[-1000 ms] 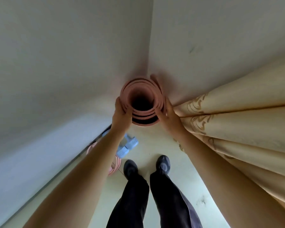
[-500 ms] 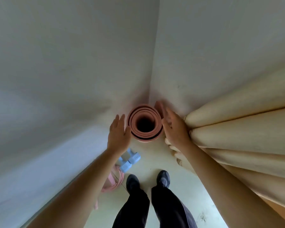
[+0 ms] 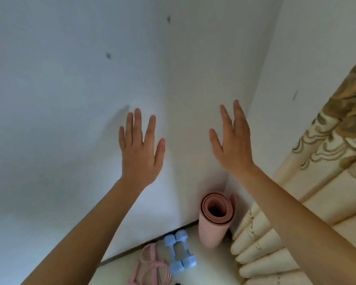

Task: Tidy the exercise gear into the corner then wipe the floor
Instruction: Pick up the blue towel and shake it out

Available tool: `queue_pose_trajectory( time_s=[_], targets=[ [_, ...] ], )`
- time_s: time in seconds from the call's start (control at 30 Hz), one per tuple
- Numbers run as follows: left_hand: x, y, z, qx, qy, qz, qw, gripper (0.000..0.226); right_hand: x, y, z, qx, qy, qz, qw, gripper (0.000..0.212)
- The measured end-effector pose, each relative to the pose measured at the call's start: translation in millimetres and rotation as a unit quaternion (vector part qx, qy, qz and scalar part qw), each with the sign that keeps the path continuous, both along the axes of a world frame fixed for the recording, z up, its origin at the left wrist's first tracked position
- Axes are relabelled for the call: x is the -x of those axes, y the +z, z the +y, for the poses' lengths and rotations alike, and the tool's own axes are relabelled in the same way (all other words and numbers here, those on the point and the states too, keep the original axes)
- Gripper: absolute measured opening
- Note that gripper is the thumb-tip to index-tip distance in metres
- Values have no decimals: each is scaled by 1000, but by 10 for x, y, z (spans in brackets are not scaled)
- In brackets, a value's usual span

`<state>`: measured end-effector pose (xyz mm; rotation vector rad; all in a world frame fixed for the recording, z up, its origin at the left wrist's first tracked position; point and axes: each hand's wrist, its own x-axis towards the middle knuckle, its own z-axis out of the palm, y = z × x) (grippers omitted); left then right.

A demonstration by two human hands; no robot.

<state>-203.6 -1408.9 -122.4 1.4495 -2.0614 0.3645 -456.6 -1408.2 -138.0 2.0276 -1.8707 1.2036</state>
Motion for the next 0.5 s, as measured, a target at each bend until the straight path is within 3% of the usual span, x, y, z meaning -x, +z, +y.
queue_pose_trajectory(
  time_s=[0.2, 0.33, 0.5],
  targets=[
    [-820, 360, 1327, 24, 258, 12, 966, 63, -847, 311, 135, 50, 213, 29, 975, 63],
    [-1123, 357, 2501, 32, 379, 13, 925, 63, -1485, 281, 587, 83, 346, 39, 934, 62],
    [-1525, 304, 4036, 7, 491, -4, 871, 63, -2531, 247, 1541, 50, 475, 28, 878, 63]
  ],
)
